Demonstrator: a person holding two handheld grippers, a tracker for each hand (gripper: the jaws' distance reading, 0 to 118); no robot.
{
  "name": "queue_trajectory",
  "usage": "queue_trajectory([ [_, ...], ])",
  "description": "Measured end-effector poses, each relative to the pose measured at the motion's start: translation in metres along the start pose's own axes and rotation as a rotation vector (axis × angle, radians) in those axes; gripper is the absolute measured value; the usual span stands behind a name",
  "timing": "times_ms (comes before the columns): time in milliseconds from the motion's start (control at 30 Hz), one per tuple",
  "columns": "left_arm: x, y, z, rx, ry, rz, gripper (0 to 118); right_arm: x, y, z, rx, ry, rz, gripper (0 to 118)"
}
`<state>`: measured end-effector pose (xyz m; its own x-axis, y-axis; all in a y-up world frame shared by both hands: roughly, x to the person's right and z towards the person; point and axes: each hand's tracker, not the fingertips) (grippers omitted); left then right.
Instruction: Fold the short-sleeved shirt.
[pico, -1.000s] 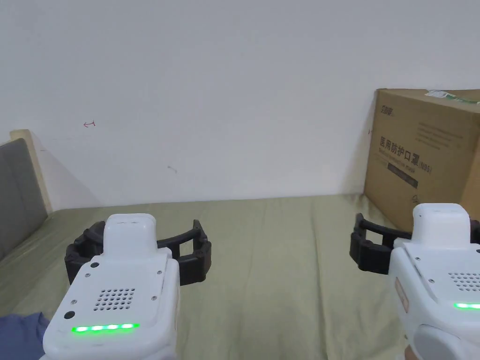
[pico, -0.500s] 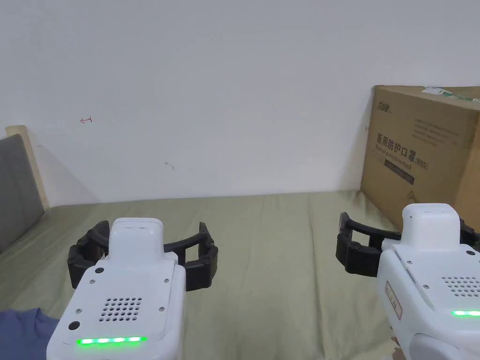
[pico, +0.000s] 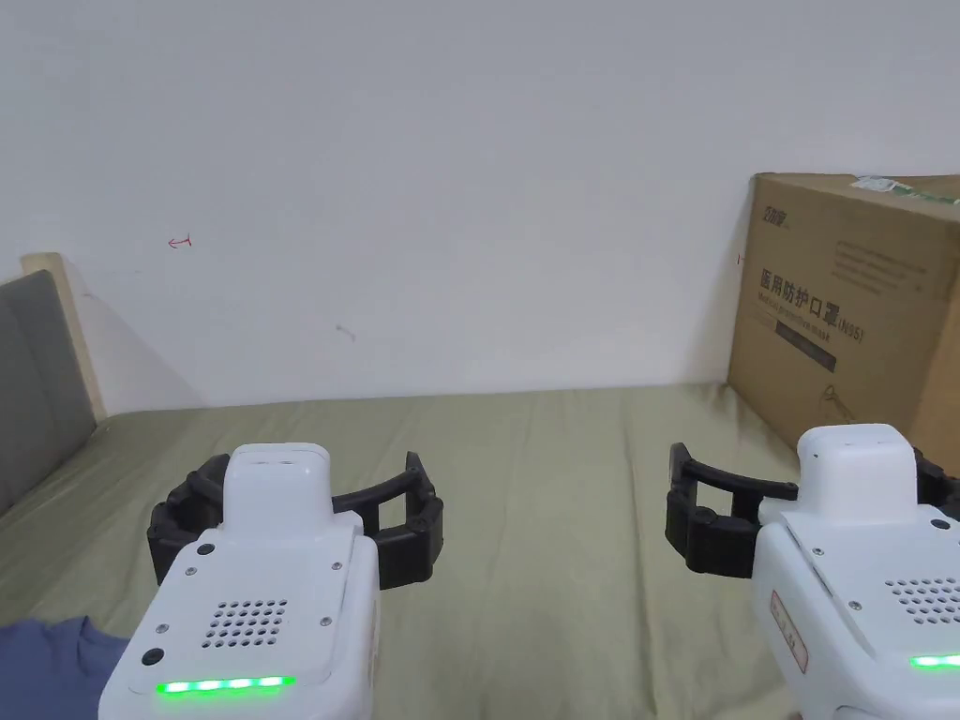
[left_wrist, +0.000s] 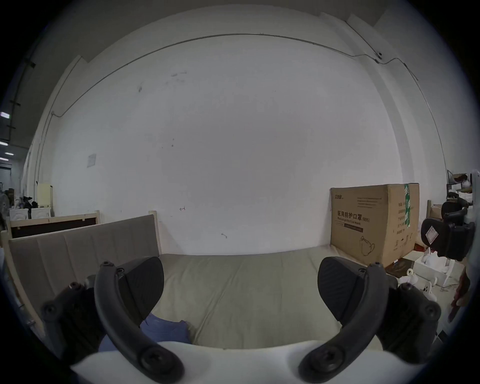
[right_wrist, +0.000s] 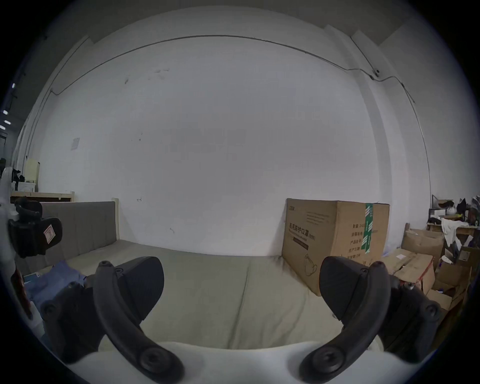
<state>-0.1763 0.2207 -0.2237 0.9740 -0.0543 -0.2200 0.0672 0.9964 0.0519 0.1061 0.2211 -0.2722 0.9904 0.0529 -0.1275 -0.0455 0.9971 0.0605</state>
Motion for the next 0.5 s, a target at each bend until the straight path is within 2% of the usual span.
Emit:
queue_trajectory([
  [267,0.004,-0.0005,0.0043,0.036,-0.011,-0.07,117,0.0004,-0.0016,-0.0032,-0.014,0.014,-0.02,117],
  [500,0.0026,0.0043,0.0053,0.051,-0.017,-0.026,117,-0.0023,-0.0004,-0.0053,-0.014,0.014,-0.03,117],
])
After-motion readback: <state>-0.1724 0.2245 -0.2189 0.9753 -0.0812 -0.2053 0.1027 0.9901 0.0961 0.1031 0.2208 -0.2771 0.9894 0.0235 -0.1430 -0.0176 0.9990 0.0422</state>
